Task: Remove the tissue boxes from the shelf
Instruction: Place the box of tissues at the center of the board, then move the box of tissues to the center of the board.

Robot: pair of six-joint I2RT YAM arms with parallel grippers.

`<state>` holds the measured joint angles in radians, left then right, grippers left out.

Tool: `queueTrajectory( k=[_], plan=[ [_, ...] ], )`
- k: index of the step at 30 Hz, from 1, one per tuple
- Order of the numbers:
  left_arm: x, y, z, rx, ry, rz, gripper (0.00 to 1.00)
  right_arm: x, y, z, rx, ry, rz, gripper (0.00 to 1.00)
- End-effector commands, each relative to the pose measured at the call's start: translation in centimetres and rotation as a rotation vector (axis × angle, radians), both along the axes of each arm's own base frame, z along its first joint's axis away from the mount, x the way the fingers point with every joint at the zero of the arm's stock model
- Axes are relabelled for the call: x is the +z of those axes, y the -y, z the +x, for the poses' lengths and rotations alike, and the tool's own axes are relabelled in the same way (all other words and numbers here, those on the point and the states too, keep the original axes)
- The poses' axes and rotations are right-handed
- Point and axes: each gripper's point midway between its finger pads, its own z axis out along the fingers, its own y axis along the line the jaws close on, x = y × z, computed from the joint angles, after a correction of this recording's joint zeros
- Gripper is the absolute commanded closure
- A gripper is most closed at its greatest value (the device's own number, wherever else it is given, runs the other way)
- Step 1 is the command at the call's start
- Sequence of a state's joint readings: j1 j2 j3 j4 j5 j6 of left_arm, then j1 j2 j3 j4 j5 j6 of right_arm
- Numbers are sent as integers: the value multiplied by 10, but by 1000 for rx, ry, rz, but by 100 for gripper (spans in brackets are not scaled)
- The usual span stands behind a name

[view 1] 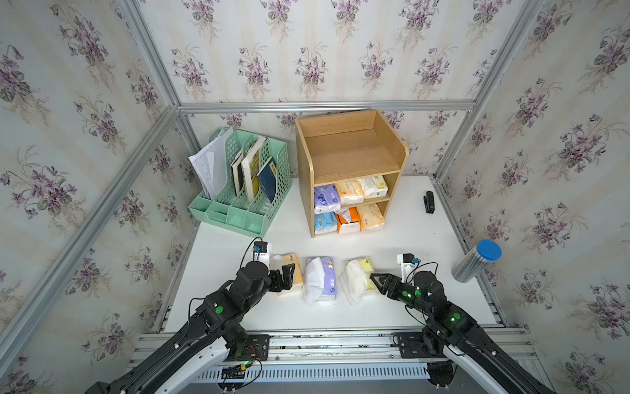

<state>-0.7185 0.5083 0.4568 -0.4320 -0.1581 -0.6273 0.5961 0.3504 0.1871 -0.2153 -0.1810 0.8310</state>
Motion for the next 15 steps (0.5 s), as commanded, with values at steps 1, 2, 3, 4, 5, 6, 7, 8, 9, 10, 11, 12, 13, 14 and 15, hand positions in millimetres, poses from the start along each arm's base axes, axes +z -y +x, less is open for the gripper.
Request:
queueTrajectory(
  k=[1, 2, 3, 4, 5, 6, 7, 8, 9, 10, 11, 12, 13, 14, 15],
  plan=[
    [5, -10, -2, 25, 29, 17, 1, 14, 15, 5, -57, 24, -91, 36],
    [6, -14, -2, 38, 31, 26, 1, 20, 18, 8, -72, 30, -114, 36],
    [7, -18, -2, 54, 37, 32, 1, 20, 19, 10, -78, 17, -140, 35],
    [9, -19, -1, 60, 47, 33, 1, 17, 18, 12, -70, -3, -167, 36],
    [11, -19, 0, 59, 56, 36, 1, 12, 13, 13, -44, -34, -191, 36],
    [12, -19, 1, 61, 60, 41, 1, 5, 7, 15, -17, -72, -214, 36],
    [12, -20, 2, 67, 58, 47, 1, -4, 3, 17, 2, -111, -239, 37],
    [12, -21, 4, 77, 55, 57, 1, -13, -2, 19, 19, -150, -262, 38],
    [9, -21, 6, 86, 44, 72, 1, -21, -5, 22, 27, -180, -280, 39],
    [7, -21, 8, 92, 31, 85, 1, -26, -6, 25, 27, -194, -292, 40],
    [3, -21, 10, 96, 13, 103, 1, -30, -7, 29, 15, -196, -293, 40],
    [0, -20, 14, 101, -3, 118, 1, -30, -9, 33, 8, -186, -279, 40],
    [-5, -19, 17, 105, -21, 134, 1, -30, -12, 34, 7, -173, -261, 40],
    [-10, -18, 20, 112, -40, 147, 1, -29, -15, 35, 13, -160, -233, 41],
    [-14, -17, 24, 117, -57, 155, 1, -28, -18, 35, 23, -148, -208, 42]
  ],
)
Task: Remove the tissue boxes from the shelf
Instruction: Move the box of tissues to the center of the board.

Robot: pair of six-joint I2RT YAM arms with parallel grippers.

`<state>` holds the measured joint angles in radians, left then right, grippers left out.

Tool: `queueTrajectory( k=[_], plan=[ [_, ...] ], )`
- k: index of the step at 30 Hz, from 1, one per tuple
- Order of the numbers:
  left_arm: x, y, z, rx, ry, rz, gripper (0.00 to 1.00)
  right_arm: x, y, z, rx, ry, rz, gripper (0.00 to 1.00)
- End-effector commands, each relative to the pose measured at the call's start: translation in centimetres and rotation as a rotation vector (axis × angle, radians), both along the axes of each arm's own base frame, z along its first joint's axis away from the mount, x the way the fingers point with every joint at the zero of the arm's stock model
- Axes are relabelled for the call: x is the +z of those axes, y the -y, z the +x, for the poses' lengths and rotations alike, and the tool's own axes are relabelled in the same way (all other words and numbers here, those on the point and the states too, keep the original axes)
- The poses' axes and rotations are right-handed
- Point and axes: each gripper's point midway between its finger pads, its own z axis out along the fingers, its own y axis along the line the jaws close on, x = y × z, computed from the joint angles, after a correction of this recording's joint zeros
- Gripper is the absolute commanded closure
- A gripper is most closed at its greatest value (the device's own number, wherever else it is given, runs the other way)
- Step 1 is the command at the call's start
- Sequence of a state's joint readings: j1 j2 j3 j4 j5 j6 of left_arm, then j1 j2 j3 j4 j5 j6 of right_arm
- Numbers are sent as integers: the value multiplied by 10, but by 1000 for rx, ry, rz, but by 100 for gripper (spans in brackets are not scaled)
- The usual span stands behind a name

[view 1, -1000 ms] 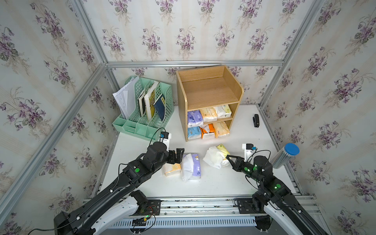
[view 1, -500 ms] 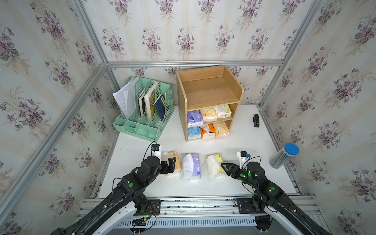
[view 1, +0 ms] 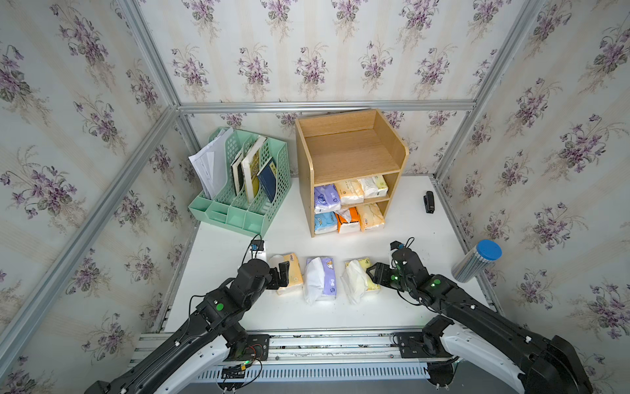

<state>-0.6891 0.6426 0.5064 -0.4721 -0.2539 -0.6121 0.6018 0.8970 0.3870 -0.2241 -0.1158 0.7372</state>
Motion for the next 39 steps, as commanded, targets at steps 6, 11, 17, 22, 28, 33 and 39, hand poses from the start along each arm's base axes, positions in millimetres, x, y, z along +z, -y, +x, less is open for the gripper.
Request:
queueTrajectory(
  k=[6, 11, 17, 22, 28, 33, 39],
  plan=[
    [-8, 3, 27, 30, -10, 12, 1, 4, -24, -1, 34, 34, 180, 46],
    [-17, 10, 38, -1, -2, -25, 1, 10, -34, -9, 40, 43, 281, 49],
    [-33, 20, 45, -41, -60, -22, 1, 15, -36, -14, -1, 59, 354, 51],
    [-43, 26, 51, -47, -76, -24, 1, 12, -37, -11, -8, 81, 351, 52],
    [-40, 35, 53, -85, -53, -59, 1, 10, -59, -8, 69, 69, 336, 52],
    [-35, 50, 53, -142, -52, -112, 1, 15, -91, -4, 152, 78, 274, 52],
    [-29, 60, 51, -198, -74, -125, 1, 21, -96, 5, 149, 96, 220, 51]
  ],
)
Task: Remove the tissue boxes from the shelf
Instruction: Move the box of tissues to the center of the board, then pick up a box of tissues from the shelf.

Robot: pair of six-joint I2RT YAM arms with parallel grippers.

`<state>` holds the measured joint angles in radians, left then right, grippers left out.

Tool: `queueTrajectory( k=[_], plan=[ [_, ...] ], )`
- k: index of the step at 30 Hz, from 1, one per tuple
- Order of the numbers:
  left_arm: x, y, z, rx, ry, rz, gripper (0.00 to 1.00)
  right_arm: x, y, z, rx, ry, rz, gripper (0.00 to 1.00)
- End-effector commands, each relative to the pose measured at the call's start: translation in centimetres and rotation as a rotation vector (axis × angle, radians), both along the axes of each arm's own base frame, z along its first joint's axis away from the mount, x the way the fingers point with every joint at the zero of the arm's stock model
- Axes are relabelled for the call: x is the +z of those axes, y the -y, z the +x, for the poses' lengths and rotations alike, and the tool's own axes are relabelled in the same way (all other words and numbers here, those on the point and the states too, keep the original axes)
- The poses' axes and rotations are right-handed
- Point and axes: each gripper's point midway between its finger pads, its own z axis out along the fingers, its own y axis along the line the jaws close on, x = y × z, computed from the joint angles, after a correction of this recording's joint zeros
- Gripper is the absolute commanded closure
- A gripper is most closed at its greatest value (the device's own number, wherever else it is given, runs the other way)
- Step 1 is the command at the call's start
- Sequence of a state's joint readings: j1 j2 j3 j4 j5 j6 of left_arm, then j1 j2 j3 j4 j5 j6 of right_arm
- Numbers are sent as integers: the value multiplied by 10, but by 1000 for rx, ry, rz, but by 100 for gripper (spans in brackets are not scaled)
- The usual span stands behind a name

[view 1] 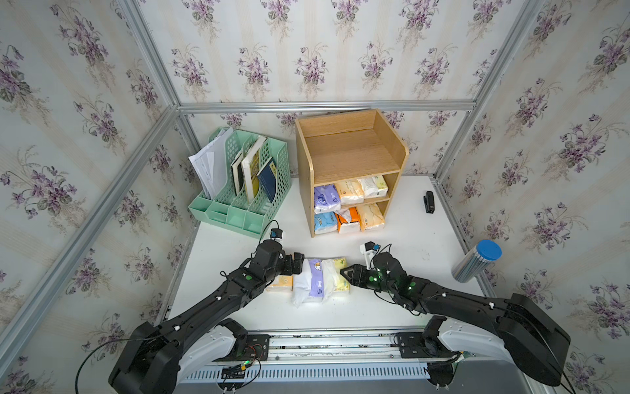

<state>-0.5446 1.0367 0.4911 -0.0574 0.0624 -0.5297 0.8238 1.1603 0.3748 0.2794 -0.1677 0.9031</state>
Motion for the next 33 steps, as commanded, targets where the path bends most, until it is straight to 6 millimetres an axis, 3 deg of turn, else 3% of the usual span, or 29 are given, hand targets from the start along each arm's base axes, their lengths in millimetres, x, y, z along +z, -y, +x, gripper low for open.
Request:
queueTrajectory(
  k=[1, 4, 8, 12, 17, 25, 33],
  plan=[
    [12, 9, 1, -48, 10, -13, 1, 10, 2, 11, -16, 58, -47, 50],
    [26, -6, 4, 11, 25, 47, 1, 25, 13, 21, -65, 106, -122, 46],
    [76, -23, 18, 72, 157, 83, 1, 71, 26, 38, -147, 250, -121, 47],
    [114, -9, 37, 16, 230, 26, 1, 129, 25, 55, -186, 403, -6, 47],
    [122, 15, 64, -34, 228, 14, 1, 168, 27, 93, -252, 462, 76, 51],
    [119, 30, 71, -55, 223, -64, 1, 188, 6, 141, -269, 464, 123, 49],
    [102, 39, 66, -106, 155, -76, 1, 173, -3, 171, -320, 430, 113, 49]
  ],
)
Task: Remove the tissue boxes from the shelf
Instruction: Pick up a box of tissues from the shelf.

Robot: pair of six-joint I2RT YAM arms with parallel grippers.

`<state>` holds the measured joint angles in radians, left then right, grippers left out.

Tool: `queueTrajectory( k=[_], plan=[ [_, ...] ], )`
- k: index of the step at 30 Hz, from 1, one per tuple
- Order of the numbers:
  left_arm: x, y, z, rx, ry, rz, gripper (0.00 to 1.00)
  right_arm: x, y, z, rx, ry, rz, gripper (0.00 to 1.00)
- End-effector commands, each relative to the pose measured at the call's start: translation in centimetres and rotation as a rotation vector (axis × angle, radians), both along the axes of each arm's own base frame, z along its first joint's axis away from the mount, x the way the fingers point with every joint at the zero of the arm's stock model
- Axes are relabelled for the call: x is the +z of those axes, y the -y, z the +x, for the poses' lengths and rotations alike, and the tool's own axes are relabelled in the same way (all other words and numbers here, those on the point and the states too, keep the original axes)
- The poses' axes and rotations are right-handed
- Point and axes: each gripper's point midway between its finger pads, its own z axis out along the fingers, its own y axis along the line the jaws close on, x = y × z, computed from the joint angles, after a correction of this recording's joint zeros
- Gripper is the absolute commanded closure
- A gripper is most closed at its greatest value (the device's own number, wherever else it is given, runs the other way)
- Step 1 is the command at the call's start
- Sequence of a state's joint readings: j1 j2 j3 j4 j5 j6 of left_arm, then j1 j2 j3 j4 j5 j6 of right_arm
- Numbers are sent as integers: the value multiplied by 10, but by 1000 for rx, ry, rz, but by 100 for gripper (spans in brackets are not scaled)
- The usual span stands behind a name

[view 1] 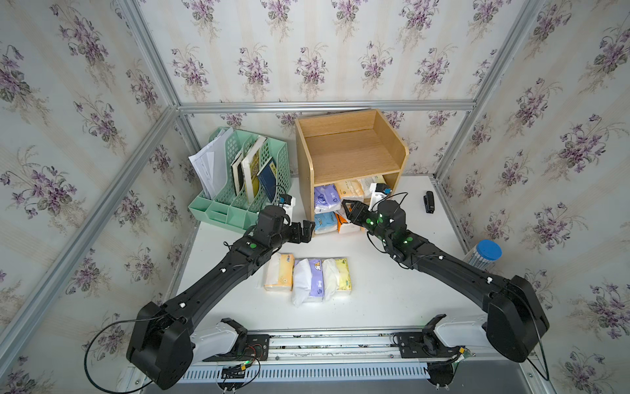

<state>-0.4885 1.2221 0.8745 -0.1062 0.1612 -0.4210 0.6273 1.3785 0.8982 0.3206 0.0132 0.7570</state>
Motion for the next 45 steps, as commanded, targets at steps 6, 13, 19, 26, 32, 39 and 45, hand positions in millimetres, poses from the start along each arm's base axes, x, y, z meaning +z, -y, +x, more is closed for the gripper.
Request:
queueTrajectory(
  k=[6, 13, 19, 26, 32, 39, 45],
  plan=[
    [-3, 1, -10, -24, -3, -34, 1, -4, -11, 20, -17, 19, 36, 50],
    [-16, -3, -22, -27, -26, -30, 1, -13, -20, 32, -16, 13, 37, 50],
    [-19, -4, -22, -29, -30, -24, 1, -22, -32, 40, 11, -4, 29, 54],
    [-22, -3, -24, -36, -43, -22, 1, -28, -38, 45, 21, -11, 28, 67],
    [-17, -5, -27, -27, -40, -33, 1, -18, -38, 40, 40, 10, 24, 87],
    [-13, -7, -31, -13, -50, -56, 1, -7, -34, 28, 69, 20, 3, 100],
    [-7, -13, -35, 17, -43, -73, 1, -7, -26, 13, 92, 17, -33, 100]
  ],
)
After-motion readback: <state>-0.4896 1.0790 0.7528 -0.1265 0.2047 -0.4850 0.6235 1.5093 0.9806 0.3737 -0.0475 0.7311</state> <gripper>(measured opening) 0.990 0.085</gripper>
